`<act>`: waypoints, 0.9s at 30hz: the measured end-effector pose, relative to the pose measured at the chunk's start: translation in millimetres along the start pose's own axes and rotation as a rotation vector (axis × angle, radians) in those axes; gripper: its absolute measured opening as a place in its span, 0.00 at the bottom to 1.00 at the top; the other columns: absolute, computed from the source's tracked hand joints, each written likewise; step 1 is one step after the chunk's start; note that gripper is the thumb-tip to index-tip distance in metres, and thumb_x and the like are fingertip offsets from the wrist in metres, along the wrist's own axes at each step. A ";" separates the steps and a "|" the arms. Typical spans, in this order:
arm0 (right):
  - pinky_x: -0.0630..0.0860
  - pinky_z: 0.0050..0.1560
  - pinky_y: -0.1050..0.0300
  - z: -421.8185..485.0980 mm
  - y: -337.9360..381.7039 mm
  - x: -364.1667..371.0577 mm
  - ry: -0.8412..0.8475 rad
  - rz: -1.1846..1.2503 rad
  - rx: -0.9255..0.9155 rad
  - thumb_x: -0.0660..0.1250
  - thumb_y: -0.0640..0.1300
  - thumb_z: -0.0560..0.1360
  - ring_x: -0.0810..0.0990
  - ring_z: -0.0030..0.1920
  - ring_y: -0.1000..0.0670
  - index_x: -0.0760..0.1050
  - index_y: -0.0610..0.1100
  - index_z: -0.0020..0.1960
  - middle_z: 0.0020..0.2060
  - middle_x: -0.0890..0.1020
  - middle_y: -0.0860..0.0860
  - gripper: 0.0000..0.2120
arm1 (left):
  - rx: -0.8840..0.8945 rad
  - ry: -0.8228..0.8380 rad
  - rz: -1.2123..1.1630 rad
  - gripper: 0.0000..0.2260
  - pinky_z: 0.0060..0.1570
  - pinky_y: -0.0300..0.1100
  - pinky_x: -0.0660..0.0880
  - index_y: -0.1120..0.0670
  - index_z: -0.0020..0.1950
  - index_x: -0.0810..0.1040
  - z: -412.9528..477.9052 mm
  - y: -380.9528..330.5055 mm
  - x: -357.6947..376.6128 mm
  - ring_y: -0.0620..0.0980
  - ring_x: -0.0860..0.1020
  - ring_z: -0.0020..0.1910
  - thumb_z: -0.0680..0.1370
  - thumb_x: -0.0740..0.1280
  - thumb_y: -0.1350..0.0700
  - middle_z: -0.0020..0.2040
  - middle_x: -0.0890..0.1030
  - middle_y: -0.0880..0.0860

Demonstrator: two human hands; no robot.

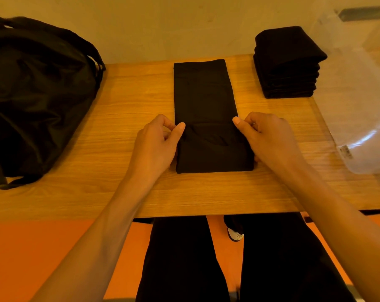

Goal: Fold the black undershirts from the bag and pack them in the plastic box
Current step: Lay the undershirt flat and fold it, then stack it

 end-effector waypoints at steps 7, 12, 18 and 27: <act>0.77 0.35 0.61 -37.5 22.8 -21.1 -0.231 -0.050 -0.266 0.63 0.48 0.82 0.78 0.37 0.55 0.76 0.45 0.53 0.40 0.79 0.53 0.07 | 0.373 -0.310 0.392 0.19 0.33 0.32 0.67 0.55 0.65 0.73 -37.9 -53.6 -26.3 0.45 0.75 0.40 0.85 0.56 0.42 0.47 0.77 0.50; 0.58 0.78 0.48 -40.7 48.8 20.2 -0.019 -0.463 -0.487 0.51 0.57 0.84 0.56 0.80 0.45 0.62 0.44 0.78 0.79 0.62 0.45 0.27 | 0.506 0.046 0.591 0.32 0.77 0.48 0.57 0.52 0.83 0.52 -51.2 -44.8 32.3 0.52 0.53 0.81 0.84 0.43 0.36 0.83 0.53 0.53; 0.35 0.79 0.53 -25.5 18.4 48.9 0.257 -0.511 -0.357 0.26 0.68 0.76 0.34 0.79 0.56 0.40 0.49 0.81 0.81 0.41 0.52 0.39 | 0.434 0.186 0.689 0.38 0.80 0.49 0.40 0.51 0.82 0.38 -44.0 -19.3 49.4 0.44 0.34 0.80 0.78 0.30 0.31 0.82 0.37 0.49; 0.38 0.80 0.50 -23.2 16.4 50.8 0.245 -0.548 -0.334 0.27 0.65 0.77 0.34 0.79 0.55 0.37 0.49 0.81 0.81 0.40 0.53 0.37 | 0.397 0.162 0.714 0.38 0.80 0.48 0.40 0.52 0.83 0.39 -41.1 -16.4 51.4 0.45 0.35 0.80 0.78 0.34 0.31 0.83 0.38 0.50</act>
Point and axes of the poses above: each hand's wrist, its own z-axis towards the middle knuckle, its own x-axis out of the palm, y = z × x, the point moved 9 cm from there along z, towards the middle knuckle
